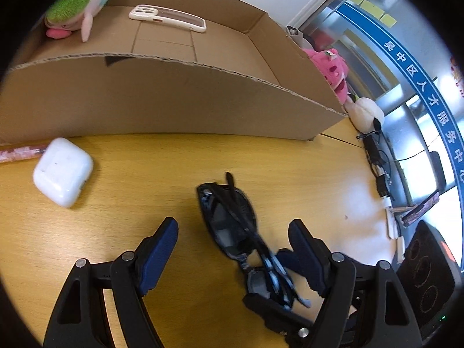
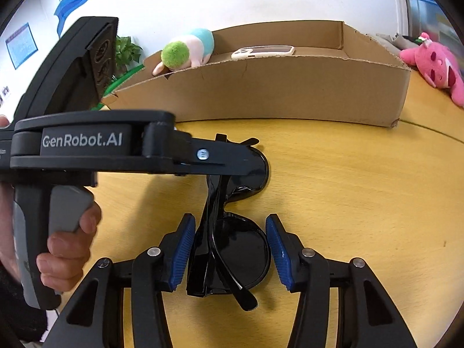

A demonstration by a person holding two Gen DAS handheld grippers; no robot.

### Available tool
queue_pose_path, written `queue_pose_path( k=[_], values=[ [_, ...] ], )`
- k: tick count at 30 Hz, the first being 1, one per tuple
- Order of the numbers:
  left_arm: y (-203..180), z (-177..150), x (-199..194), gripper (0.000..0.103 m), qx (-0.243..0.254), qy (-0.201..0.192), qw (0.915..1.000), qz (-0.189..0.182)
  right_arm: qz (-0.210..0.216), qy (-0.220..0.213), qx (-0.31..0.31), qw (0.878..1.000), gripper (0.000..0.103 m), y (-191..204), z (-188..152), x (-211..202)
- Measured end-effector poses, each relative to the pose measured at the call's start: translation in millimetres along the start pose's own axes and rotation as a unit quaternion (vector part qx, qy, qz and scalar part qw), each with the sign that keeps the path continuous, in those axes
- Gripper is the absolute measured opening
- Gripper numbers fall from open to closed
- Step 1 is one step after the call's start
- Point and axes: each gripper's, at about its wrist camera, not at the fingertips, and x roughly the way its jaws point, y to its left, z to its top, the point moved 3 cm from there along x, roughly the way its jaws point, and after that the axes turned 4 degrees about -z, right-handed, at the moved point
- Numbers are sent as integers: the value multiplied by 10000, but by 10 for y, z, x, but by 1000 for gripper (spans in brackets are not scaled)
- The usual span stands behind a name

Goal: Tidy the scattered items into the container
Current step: 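Close the right gripper on the sunglasses while the left gripper grips their frame, then lift the sunglasses with both grippers and carry them over the box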

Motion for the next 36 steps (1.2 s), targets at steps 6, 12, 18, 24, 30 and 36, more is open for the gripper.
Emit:
queue_pose_path(
  k=[6, 12, 18, 24, 30, 36],
  values=[
    [60, 8, 7, 38, -106, 99, 9999, -1, -94, -69, -377, 9992, 37, 116, 3, -49],
    [55, -7, 7, 37, -82, 123, 9999, 72, -212, -38, -475, 9986, 39, 143, -35, -47],
    [-7, 4, -48, 32, -77, 81, 9998, -134, -308, -200, -781, 9963, 11, 274, 14, -127],
    [-181, 127, -271, 22, 178, -132, 9992, -341, -379, -429, -862, 9946, 11, 351, 160, -260],
    [-354, 281, -481, 11, 429, -323, 9969, -573, -426, -731, -942, 9920, 11, 396, 334, -430],
    [-402, 384, -544, 11, 492, -356, 9962, -620, -503, -822, -951, 9908, 11, 406, 450, -475]
  ],
)
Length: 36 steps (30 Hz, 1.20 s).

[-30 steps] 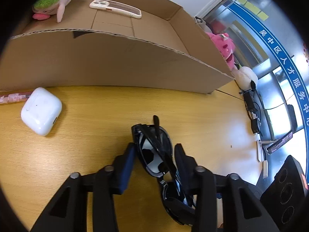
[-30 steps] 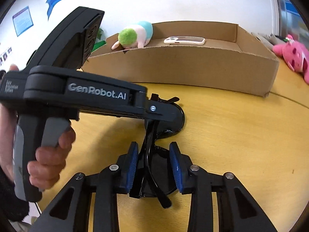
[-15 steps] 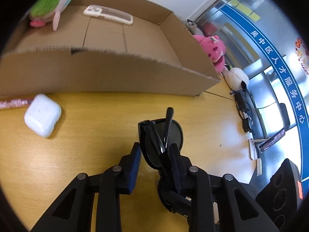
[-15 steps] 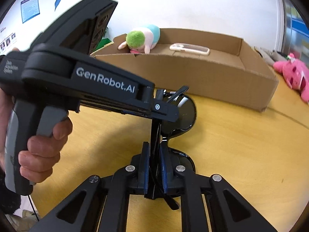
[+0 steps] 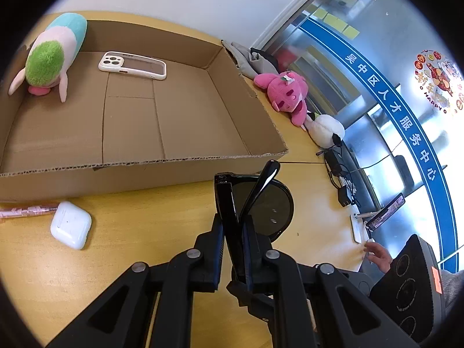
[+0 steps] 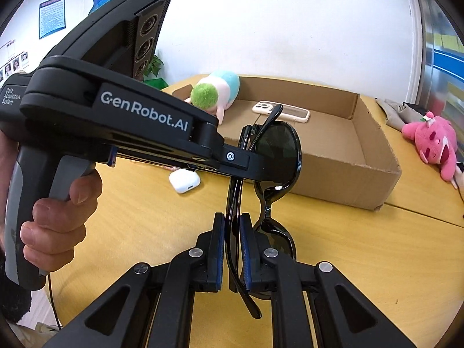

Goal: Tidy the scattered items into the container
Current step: 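Lift the sunglasses with both grippers and carry them over the box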

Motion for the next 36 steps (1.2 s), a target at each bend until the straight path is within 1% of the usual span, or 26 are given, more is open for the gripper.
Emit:
queue_pose_path(
  k=[4, 10, 13, 17, 22, 25, 31, 36],
  values=[
    [-70, 82, -69, 11, 80, -42, 10000, -9, -41, -110, -5, 9999, 11, -34, 97, -72],
    [-302, 386, -219, 11, 323, -211, 9992, 126, -140, -372, -85, 9992, 11, -139, 475, -160],
    [-444, 642, -329, 11, 488, -347, 9980, 199, -167, -547, -150, 9983, 11, -228, 756, -215],
    [-651, 1028, -469, 11, 744, -534, 9954, 284, -111, -789, -159, 9967, 11, -405, 1225, -258],
    [-922, 1512, -634, 11, 1034, -778, 9908, 389, -123, -1055, -259, 9940, 11, -594, 1740, -306],
    [-1049, 1760, -725, 11, 1140, -877, 9889, 374, -118, -1184, -344, 9923, 11, -697, 2012, -344],
    [-1171, 2196, -769, 11, 1188, -937, 9881, 293, -96, -1314, -368, 9906, 11, -824, 2354, -358],
    [-1211, 2393, -688, 11, 1227, -915, 9874, 399, -10, -1318, -298, 9908, 11, -919, 2468, -259]
  ],
)
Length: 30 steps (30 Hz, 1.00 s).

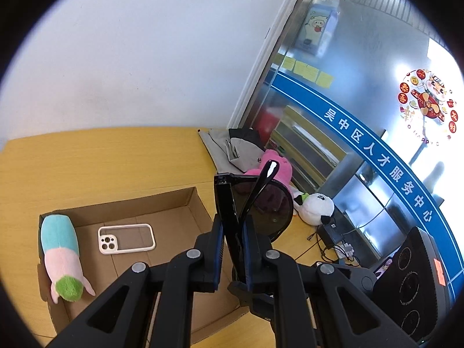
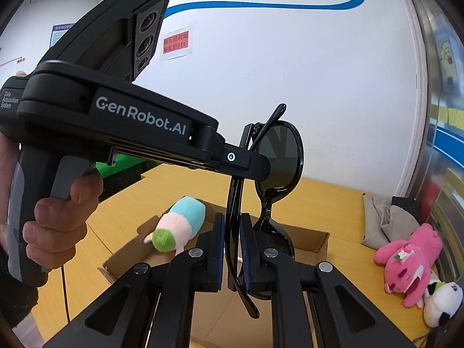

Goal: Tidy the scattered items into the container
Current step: 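Lift the sunglasses with both grippers and carry them over the box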

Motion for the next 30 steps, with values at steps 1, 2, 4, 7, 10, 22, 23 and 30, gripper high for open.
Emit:
queue_pose_path(
  k=[1, 2, 4, 7, 10, 22, 23, 30],
  values=[
    [14, 16, 28, 11, -11, 20, 10000, 2, 9, 11, 15, 10000, 11, -30, 9, 35],
    [32, 34, 51, 11, -21, 39, 10000, 2, 8, 30, 23, 10000, 11, -56, 11, 74],
    [73, 69, 122, 11, -49, 88, 9999, 16, 6, 67, 39, 10000, 11, -100, 6, 151],
    [161, 118, 217, 11, -108, 160, 9998, 28, 24, 122, 84, 9999, 11, -147, -1, 222],
    [241, 155, 314, 11, -158, 220, 9996, 38, 53, 202, 99, 9997, 11, -218, -2, 351],
    [503, 243, 845, 11, -314, 543, 9980, 86, 142, 559, 296, 9979, 11, -511, -137, 868],
    [533, 236, 897, 11, -337, 579, 9977, 96, 149, 589, 307, 9977, 11, -528, -159, 911],
    [806, 148, 1318, 11, -559, 899, 9943, 94, 224, 926, 480, 9943, 11, -699, -427, 1296]
  ],
)
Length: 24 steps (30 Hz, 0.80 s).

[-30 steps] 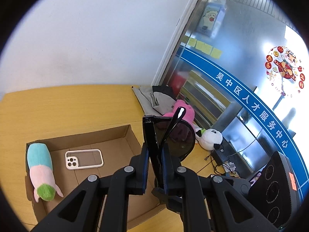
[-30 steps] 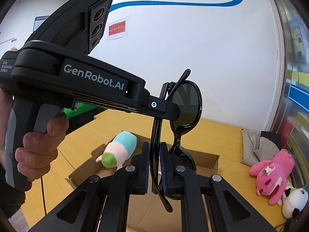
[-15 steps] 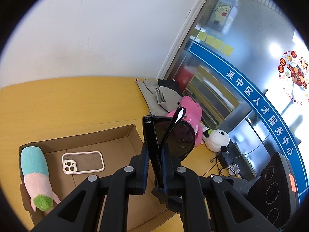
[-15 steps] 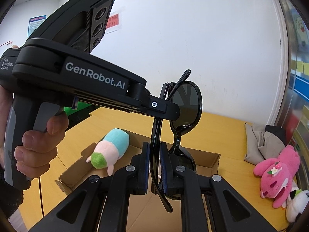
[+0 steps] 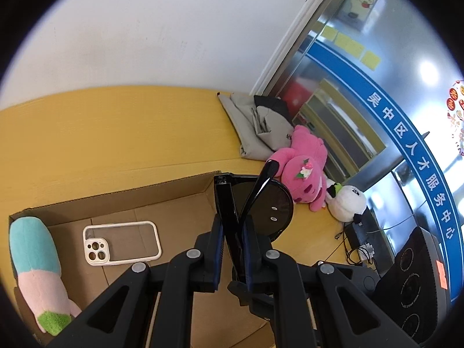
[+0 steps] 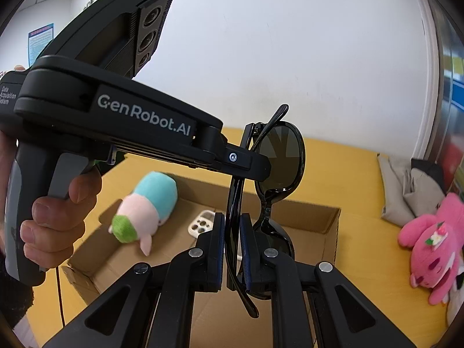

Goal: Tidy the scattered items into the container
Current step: 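Lift the sunglasses with both grippers and carry them over the box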

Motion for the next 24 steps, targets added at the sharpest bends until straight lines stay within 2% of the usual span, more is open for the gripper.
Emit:
queue_pose_path(
  k=[13, 24],
  values=[
    [486, -65, 702, 11, -406, 564, 9975, -146, 238, 820, 421, 9955, 11, -360, -306, 675],
    [887, -240, 1285, 11, -893, 1117, 9895, -227, 354, 1822, 896, 9785, 11, -530, -609, 1252]
  ],
)
